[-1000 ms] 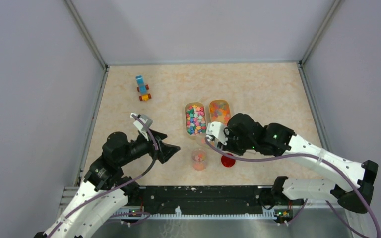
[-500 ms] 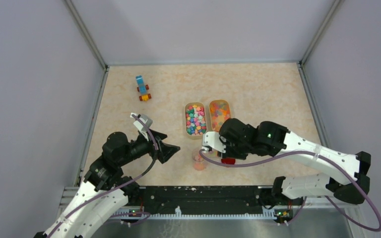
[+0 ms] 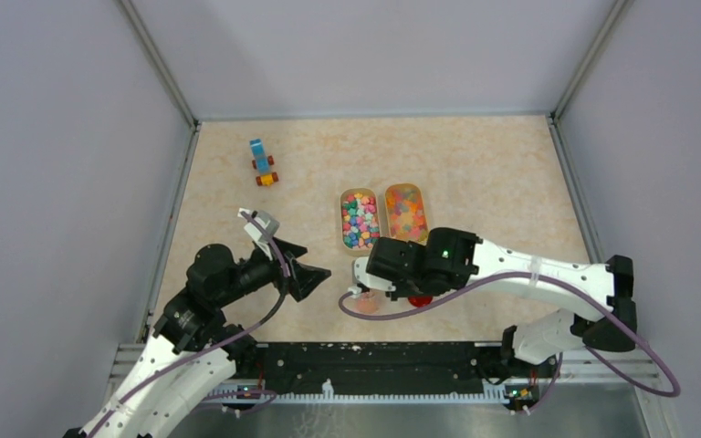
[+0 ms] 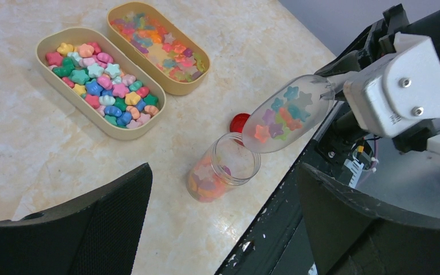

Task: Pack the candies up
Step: Place the fake candies in the packing bottle.

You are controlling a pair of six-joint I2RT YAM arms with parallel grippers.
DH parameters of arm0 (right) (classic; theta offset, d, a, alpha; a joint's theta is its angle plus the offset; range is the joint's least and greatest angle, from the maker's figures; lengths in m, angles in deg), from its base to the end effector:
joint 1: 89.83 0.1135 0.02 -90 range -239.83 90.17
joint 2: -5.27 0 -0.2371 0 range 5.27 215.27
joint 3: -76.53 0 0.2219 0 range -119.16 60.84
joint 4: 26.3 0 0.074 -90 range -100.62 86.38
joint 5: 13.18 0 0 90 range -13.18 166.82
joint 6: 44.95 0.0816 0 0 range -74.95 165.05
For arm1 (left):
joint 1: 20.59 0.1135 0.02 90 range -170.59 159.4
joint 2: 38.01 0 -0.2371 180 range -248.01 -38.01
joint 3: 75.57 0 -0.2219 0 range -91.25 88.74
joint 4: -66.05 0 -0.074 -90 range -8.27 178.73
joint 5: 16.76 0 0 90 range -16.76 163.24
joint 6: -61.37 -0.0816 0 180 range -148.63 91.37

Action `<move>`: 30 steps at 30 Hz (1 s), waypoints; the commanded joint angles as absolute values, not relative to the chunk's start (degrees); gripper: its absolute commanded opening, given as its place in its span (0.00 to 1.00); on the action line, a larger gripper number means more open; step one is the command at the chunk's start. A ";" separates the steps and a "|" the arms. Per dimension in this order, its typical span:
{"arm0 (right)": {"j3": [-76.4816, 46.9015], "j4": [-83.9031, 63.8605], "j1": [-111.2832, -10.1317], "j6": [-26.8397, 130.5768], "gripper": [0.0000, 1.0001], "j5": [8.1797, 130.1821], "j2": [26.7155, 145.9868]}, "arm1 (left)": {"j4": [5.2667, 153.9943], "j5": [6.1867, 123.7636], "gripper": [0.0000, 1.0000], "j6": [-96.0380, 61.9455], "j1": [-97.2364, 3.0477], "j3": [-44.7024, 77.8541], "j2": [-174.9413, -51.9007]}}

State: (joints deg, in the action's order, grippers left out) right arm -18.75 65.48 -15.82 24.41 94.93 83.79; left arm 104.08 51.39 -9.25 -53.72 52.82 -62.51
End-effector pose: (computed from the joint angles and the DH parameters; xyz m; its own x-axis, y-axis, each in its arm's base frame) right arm 0.0862 0.2088 0.2634 0.0652 -0.9886 -0.1360 -0.9281 -0.0100 -0.3721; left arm 0.1080 -0.1068 0.2846 -0.4195 -0.0940 -0.9029 0.7146 0.5792 -0.3923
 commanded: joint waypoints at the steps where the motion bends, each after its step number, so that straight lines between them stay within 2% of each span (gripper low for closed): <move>1: -22.79 69.24 -13.43 26.63 0.00 101.52 86.05 | 102.25 50.66 0.99 -9.38 -53.91 52.81 -61.61; 18: -26.30 75.27 -6.94 27.98 0.00 113.60 93.46 | 102.21 50.29 0.99 -9.38 -53.95 52.91 -60.95; 30: -27.26 75.32 -3.96 26.47 0.00 118.61 94.51 | 102.19 50.15 0.99 -9.38 -53.93 52.89 -60.86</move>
